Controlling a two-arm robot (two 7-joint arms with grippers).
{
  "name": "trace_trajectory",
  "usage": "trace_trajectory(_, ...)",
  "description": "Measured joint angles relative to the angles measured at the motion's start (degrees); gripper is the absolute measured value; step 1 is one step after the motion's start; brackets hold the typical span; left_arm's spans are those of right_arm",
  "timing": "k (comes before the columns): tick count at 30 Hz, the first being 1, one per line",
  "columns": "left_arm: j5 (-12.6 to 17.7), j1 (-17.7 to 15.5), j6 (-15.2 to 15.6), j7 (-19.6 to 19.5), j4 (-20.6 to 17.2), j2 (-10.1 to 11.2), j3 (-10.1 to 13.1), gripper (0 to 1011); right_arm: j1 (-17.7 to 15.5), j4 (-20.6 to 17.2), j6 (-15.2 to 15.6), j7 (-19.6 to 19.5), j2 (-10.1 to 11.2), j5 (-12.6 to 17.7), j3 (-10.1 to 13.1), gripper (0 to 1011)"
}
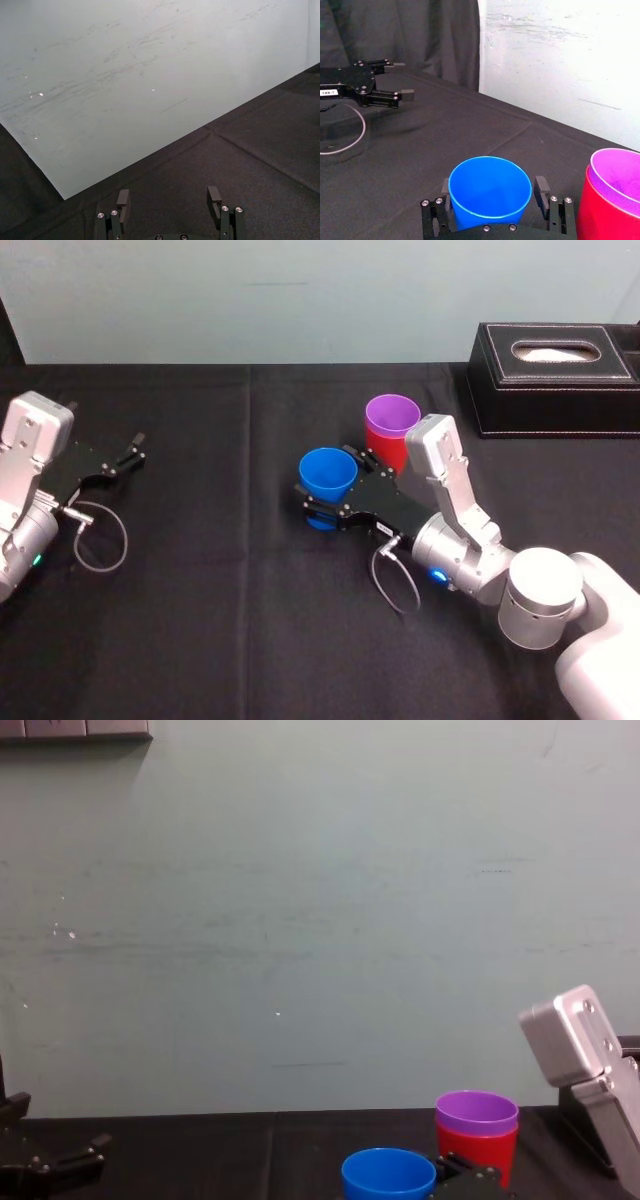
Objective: Stack the three plastic cups sequentially using one hand.
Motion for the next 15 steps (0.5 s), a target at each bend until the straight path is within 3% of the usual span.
trace_trajectory(15, 0.0, 0.0, 0.0, 0.0, 0.0, 0.0, 0.0, 1005, 0.1, 1.1, -2.0, 0.9, -0.8, 0.6, 0.2, 1003)
